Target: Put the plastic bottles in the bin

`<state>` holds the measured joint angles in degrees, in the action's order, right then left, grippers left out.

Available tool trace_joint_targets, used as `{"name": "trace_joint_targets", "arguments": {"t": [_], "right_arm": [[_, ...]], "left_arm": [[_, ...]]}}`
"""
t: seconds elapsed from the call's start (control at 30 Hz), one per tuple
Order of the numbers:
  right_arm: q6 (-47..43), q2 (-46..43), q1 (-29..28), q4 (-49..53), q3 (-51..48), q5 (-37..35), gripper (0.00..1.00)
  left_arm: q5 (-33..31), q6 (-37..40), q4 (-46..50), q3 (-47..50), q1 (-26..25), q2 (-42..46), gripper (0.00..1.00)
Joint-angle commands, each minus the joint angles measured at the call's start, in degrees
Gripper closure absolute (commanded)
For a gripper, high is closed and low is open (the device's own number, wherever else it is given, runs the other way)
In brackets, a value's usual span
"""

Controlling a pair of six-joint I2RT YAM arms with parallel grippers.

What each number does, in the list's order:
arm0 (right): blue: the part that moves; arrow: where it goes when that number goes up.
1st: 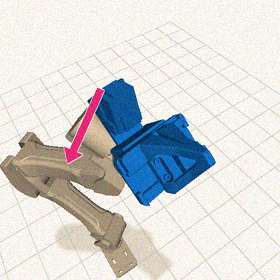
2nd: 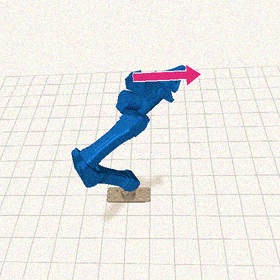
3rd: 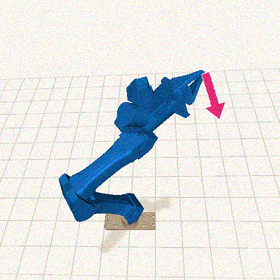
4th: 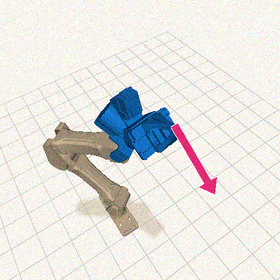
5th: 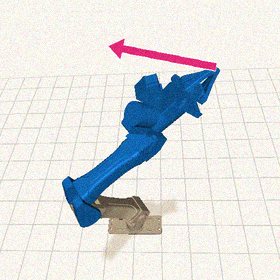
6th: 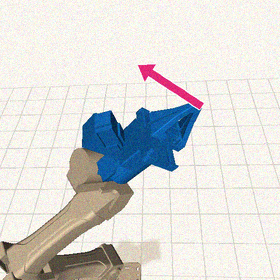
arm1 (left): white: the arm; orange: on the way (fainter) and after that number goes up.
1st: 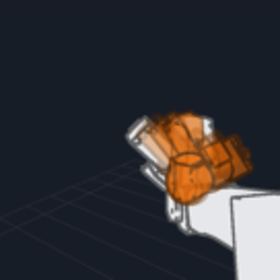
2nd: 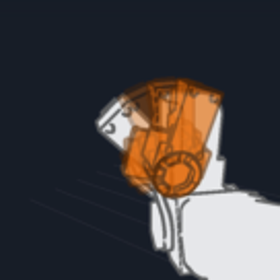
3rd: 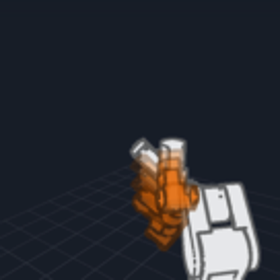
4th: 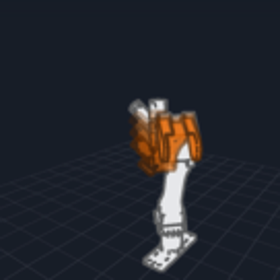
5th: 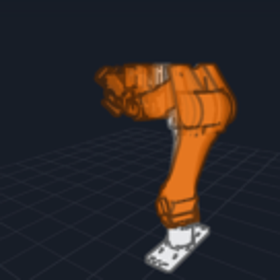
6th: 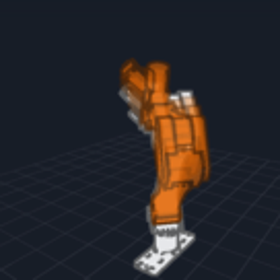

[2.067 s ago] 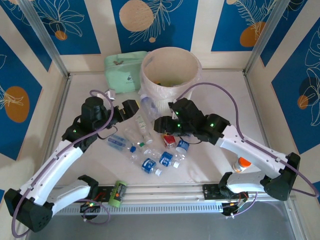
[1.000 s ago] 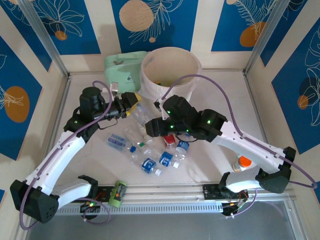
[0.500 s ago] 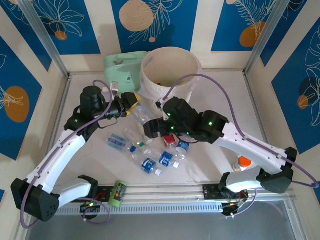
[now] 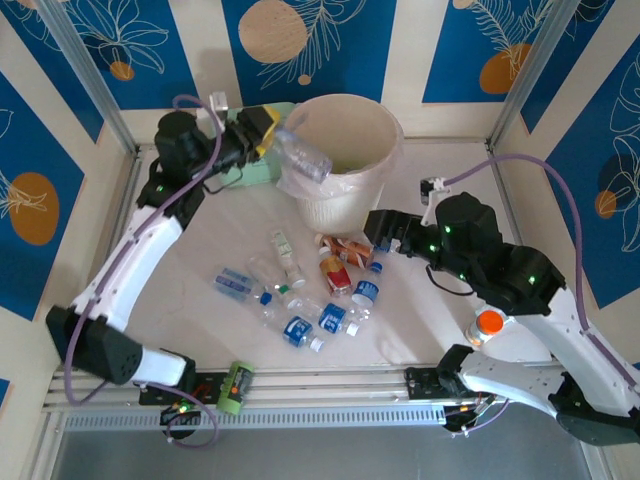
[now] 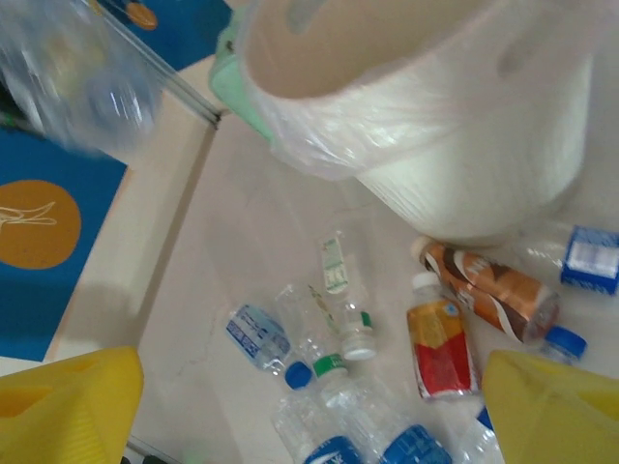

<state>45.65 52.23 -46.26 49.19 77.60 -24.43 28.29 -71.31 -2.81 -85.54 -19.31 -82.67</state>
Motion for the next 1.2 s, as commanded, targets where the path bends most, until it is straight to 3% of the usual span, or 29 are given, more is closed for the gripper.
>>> {"name": "trace_joint_targets", "arguments": {"t": [0.0, 0.27, 0.43, 0.7, 1.03, 1.17], "right_arm": [[4.23, -0.73, 0.73, 1.73, -3.01, 0.95, 0.09], [7.67, -3.10, 1.51, 3.81, -8.30, 1.03, 0.09], [8.30, -3.62, 3.51, 2.46, -11.12, 3.47, 0.10], [8.75, -4.00, 5.23, 3.57, -12.30, 4.73, 0.10], [7.97, -3.55, 8.18, 2.93, -12.26, 7.00, 0.11], [7.40, -3.17, 9.04, 3.02, -11.36, 7.55, 0.11]], "left_arm": [[-4.69, -2.27, -3.94, -8.61, -0.35, -6.40, 0.55], [-11.10, 2.02, 6.80, -26.13, -3.35, -20.06, 0.56], [-15.57, 10.45, 15.62, -36.53, -6.86, -27.81, 0.56], [-19.02, 10.74, 18.18, -41.74, -8.85, -35.58, 0.55], [-19.24, 11.46, 19.90, -44.10, -9.61, -37.75, 0.24], [-18.85, 11.46, 19.25, -44.60, -9.58, -37.15, 0.16]]}}
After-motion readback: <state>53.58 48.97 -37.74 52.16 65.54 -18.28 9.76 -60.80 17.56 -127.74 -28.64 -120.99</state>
